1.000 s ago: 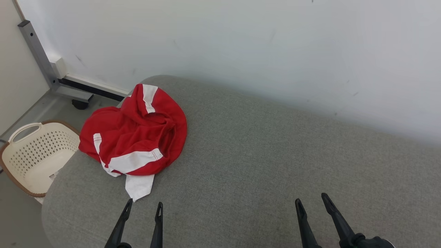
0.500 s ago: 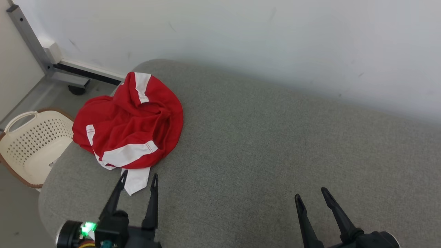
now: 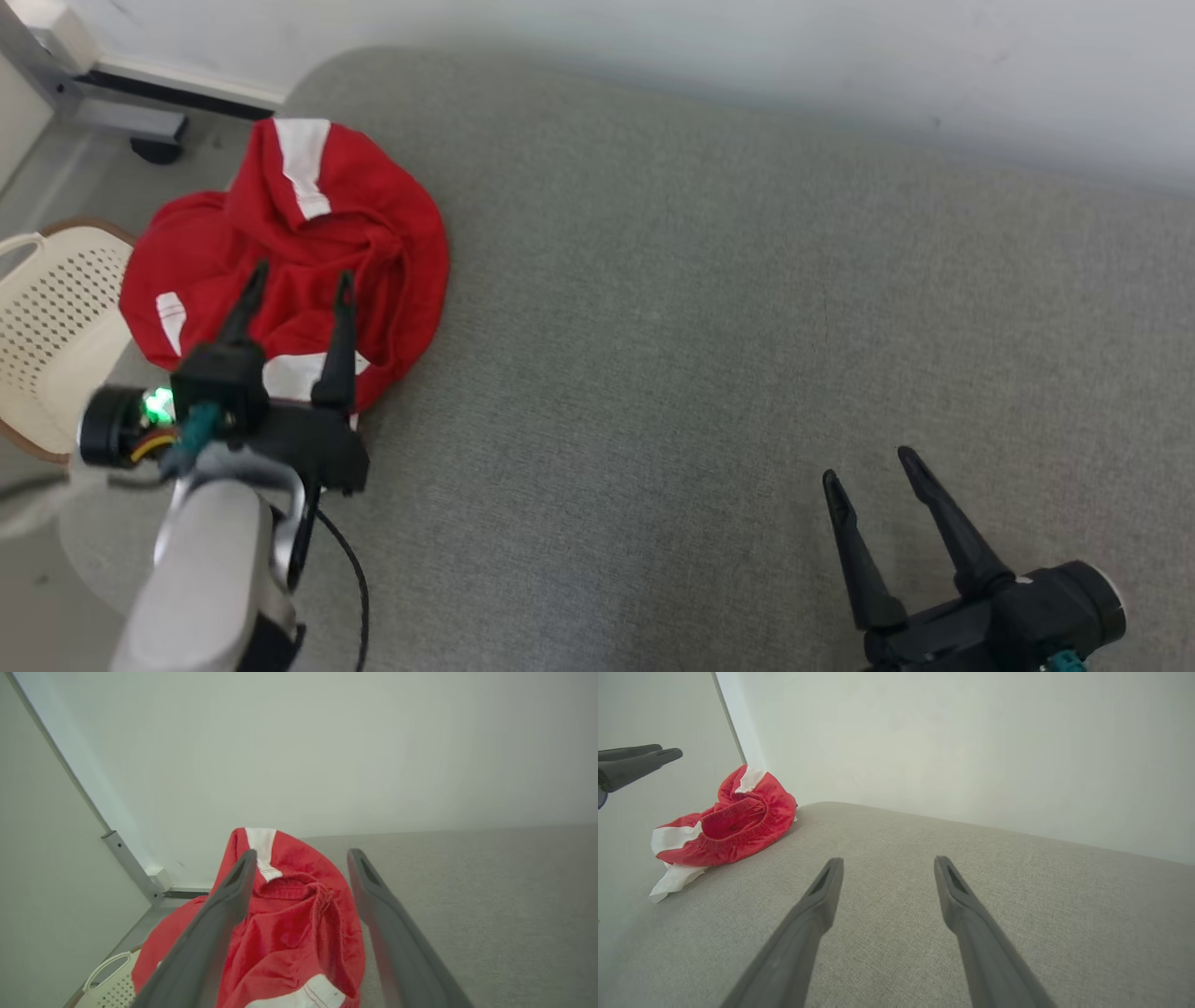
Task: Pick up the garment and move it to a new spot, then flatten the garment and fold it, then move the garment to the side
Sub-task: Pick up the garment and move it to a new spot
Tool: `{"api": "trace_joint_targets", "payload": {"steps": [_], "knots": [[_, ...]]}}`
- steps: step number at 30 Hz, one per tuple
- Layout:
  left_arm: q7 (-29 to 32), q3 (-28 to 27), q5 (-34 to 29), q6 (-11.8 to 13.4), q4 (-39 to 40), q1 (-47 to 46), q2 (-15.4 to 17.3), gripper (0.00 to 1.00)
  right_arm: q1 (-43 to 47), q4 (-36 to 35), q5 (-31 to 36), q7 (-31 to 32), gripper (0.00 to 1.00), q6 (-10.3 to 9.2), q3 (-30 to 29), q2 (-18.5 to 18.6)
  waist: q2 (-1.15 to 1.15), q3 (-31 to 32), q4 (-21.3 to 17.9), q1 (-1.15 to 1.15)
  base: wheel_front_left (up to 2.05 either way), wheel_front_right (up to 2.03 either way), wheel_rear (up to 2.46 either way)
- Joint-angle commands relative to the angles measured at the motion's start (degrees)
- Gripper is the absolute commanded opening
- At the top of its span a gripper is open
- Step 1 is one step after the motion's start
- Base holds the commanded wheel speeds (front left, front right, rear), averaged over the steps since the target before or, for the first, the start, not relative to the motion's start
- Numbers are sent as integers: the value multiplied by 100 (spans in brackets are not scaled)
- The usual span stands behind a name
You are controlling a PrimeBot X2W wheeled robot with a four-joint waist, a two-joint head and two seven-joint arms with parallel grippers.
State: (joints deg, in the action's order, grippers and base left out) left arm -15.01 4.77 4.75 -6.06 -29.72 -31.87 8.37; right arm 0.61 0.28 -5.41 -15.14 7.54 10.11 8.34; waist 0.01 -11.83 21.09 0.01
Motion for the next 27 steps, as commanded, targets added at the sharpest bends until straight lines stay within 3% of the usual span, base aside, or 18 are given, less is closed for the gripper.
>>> {"api": "trace_joint_targets", "payload": {"steps": [1,7,12,18,24,27], "knots": [[17,21,30,-33,-259,-233,52,100,-80,-34,74,-7,100,-10,-26,66,-1,-332,-154,-1,0,0,0],[518,69,404,-111,-1430,-1287,111,100,-211,-39,76,-7,100,-10,-18,199,-1,-654,-209,-1,0,0,0],[1268,206,1220,-138,-2137,-2053,141,100,-418,-37,55,-7,100,-10,61,273,-1,-919,-306,-1,0,0,0],[2416,756,2233,-134,-2526,-2613,465,100,-637,-9,4,-7,100,-10,98,368,-1,-1180,-397,-1,0,0,0],[3228,1254,2725,-135,-2659,-2782,719,100,-743,14,-20,-7,100,-10,138,418,-1,-1336,-471,-1,0,0,0],[3359,1477,2855,-135,-2712,-2836,873,100,-794,31,-37,-7,100,-10,169,418,-1,-1406,-513,-1,0,0,0]]}}
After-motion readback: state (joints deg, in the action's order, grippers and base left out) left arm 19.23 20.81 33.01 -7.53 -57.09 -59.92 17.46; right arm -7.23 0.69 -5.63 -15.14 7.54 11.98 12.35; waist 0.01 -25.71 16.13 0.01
